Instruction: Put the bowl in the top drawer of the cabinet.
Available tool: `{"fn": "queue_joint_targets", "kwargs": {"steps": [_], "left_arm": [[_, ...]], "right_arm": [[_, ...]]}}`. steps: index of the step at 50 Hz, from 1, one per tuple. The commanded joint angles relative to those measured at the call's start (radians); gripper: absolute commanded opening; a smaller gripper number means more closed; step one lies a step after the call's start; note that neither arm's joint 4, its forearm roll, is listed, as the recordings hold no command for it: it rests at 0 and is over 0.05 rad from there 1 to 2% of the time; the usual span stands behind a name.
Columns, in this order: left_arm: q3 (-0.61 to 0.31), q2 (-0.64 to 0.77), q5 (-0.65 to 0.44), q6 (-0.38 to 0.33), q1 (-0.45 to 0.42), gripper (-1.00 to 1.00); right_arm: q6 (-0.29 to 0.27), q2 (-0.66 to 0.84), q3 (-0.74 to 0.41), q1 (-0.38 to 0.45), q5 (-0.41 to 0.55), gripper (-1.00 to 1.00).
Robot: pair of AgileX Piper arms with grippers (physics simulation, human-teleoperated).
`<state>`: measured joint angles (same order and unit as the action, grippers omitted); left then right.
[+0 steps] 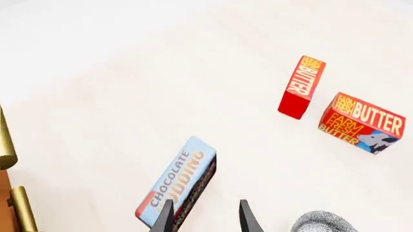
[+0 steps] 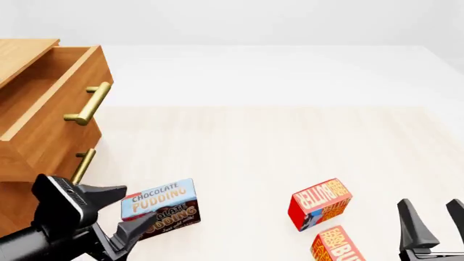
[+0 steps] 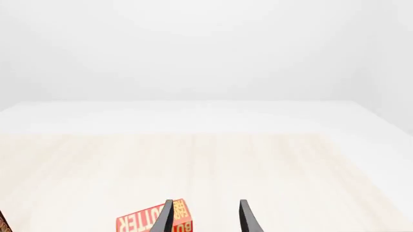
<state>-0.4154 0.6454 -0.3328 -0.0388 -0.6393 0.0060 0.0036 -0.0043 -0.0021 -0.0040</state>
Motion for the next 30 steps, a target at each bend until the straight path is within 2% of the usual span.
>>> {"fn": "queue_joint_targets", "kwargs": {"steps": [1, 3, 6, 16, 21, 22, 30], "left_arm": [[-0.084, 0.146, -0.066, 0.018, -0.109, 1.00], [-0.104, 0.168, -0.084, 0.000, -0.116, 1.00], [-0.130, 0.200, -0.115, 0.040, -0.161, 1.00], [-0.100, 0.282, -0.094, 0.047, -0.184, 1.00], [-0.098, 0.297, -0.106, 0.083, -0.223, 1.00], [-0.102, 0.304, -0.114, 0.121, -0.265, 1.00], [-0.070, 0.325, -0.097, 0.200, -0.355, 1.00]], "right_arm": [[0.001, 0.000, 0.000, 0.001, 0.000, 1.00], [0.001, 0.000, 0.000, 0.000, -0.001, 1.00], [0.001, 0.000, 0.000, 0.001, -0.001, 1.00], [0.004, -0.001, 0.000, 0.002, -0.001, 1.00], [0.004, -0.001, 0.000, 0.003, -0.002, 1.00], [0.002, -0.001, 0.000, 0.002, -0.002, 1.00], [0.002, -0.001, 0.000, 0.003, -0.001, 1.00]]}}
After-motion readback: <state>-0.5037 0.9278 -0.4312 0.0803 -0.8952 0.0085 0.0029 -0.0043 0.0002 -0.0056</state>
